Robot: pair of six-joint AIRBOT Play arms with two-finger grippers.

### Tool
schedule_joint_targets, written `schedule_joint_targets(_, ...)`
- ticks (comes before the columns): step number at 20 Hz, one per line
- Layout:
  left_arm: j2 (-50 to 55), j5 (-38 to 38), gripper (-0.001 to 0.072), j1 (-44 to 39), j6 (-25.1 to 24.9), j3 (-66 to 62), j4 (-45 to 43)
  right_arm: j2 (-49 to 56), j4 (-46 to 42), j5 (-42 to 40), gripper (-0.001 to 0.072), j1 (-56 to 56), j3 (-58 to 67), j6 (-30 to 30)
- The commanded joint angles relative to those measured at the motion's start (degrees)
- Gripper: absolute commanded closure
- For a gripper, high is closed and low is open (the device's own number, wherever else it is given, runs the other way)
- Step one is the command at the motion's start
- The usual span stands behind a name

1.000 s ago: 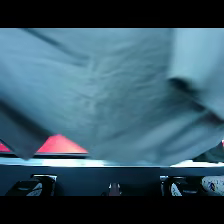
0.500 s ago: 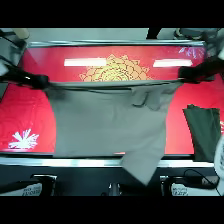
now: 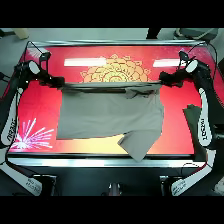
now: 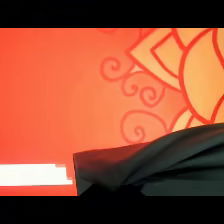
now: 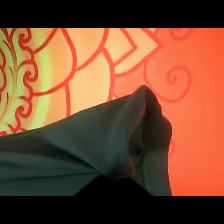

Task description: Fold the shirts.

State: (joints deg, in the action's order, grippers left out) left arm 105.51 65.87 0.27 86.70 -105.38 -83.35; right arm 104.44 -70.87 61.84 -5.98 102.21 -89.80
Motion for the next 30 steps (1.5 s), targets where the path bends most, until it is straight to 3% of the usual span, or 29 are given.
schedule_joint_targets(1,1.03,14.73,0.0686,1.99,-2.8,-5.73,0.17,-2.64,-4.7,17.68,0.0686,0.02,0.59,0.83)
schedule_joint_targets(2,0.94,20.46,0.0686,2.54,-2.71,-5.09,0.17,-3.28,-6.36,25.07,0.0686,0.15,-0.13,-0.04)
schedule_joint_targets(4,0.87,25.0,0.0686,2.86,-1.14,0.76,0.22,-3.43,-6.03,29.86,0.0687,0.2,-5.16,-1.25)
schedule_joint_targets(7,1.38,22.56,0.0685,2.6,0.33,11.5,1.4,-3.32,0.76,20.02,0.0687,0.2,-15.91,-3.65)
schedule_joint_targets(9,1.51,21.49,0.0607,2.78,0.31,13.53,4.04,-3.23,4.5,15.41,0.0657,0.17,-17.99,-6.1)
schedule_joint_targets(10,1.29,21.59,0.0452,2.95,0.28,12.98,4.07,-3.45,6.1,14.16,0.0461,0.09,-17.75,-7.06)
schedule_joint_targets(11,0.68,22.25,0.0169,3.54,0.28,11.8,4.04,-3.93,6.84,15.1,0.0253,-0.11,-16.76,-6.62)
schedule_joint_targets(12,-0.31,23.21,0.0082,4.46,0.28,10.78,4.04,-4.9,6.47,18.25,0.024,-0.61,-14.99,-4.9)
schedule_joint_targets(14,-3.74,24.63,0.0086,7.23,0.31,10.71,4.11,-8.31,2.49,24.83,0.019,-3.1,-13.49,-3.28)
schedule_joint_targets(17,-12.13,23.15,0.0095,10.47,0.22,21.05,4.11,-12.74,-5.4,31.76,0.0219,-8.79,-17.31,-2.38)
schedule_joint_targets(22,-27.36,8.48,0.0096,11.08,-2.82,57.86,8.28,-21.49,-3.17,23.12,0.0224,-10.29,-37.97,1.88)
schedule_joint_targets(27,-29.22,-0.92,0.0101,11.06,-2.95,63.82,15.19,-21.66,-1.77,23.06,0.0224,-10.29,-40.09,2.67)
schedule_joint_targets(28,-29.22,-2.16,0.0127,10.99,-2.93,63.82,16.76,-21.66,-1.79,23.06,0.0224,-10.29,-40.09,2.69)
schedule_joint_targets(30,-29.22,-3.39,0.041,10.97,-2.32,63.82,17.62,-21.66,-1.79,23.12,0.0224,-10.29,-40.09,2.69)
